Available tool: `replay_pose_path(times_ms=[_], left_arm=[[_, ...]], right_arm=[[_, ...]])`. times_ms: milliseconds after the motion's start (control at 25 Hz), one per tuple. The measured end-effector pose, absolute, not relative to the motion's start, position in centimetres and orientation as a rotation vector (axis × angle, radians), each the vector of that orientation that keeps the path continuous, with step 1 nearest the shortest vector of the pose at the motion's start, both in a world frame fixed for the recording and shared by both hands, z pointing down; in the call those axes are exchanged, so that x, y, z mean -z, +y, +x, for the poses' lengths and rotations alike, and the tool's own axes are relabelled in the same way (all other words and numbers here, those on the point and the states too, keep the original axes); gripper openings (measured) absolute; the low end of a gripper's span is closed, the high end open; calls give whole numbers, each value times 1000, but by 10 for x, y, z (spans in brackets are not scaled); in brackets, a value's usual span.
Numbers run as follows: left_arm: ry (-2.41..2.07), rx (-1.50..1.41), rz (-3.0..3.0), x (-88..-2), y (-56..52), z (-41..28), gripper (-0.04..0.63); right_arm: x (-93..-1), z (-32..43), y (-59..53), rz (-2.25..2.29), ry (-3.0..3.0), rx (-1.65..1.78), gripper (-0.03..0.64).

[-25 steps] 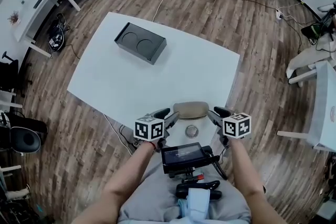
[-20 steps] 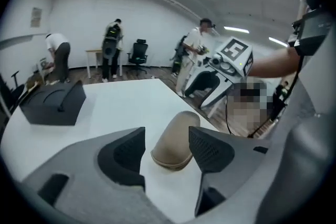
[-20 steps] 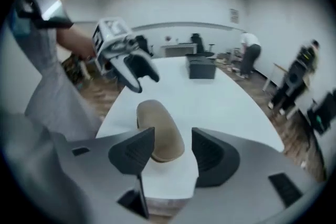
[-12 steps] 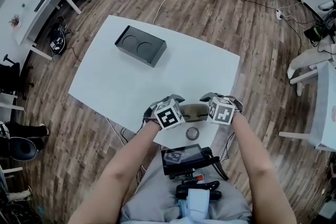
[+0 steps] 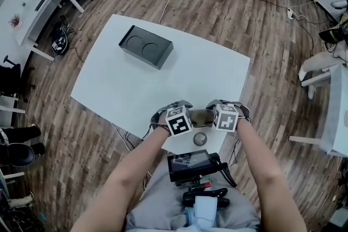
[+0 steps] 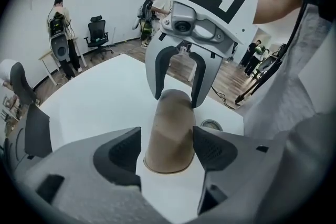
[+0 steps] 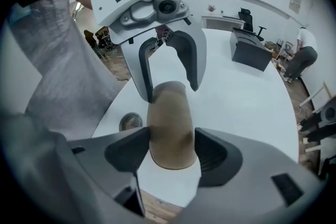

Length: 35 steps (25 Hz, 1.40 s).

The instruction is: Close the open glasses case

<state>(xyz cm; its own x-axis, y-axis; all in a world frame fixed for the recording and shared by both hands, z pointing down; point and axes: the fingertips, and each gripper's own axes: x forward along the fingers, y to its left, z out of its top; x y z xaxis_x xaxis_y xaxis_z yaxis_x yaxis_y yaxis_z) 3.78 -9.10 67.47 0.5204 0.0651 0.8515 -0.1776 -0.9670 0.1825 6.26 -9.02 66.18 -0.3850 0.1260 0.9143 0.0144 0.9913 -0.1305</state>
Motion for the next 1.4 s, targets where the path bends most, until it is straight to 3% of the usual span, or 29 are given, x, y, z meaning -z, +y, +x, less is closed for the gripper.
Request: replay_pose_path(times_ms=[320, 1400], left_arm=[[-130, -1570, 2594, -701, -79, 35, 295], [-130, -1533, 2592, -707, -78, 35, 295]], right_arm=[[-670, 60, -87, -58, -1958, -33, 264], [-676, 61, -80, -66, -1948, 10, 264]])
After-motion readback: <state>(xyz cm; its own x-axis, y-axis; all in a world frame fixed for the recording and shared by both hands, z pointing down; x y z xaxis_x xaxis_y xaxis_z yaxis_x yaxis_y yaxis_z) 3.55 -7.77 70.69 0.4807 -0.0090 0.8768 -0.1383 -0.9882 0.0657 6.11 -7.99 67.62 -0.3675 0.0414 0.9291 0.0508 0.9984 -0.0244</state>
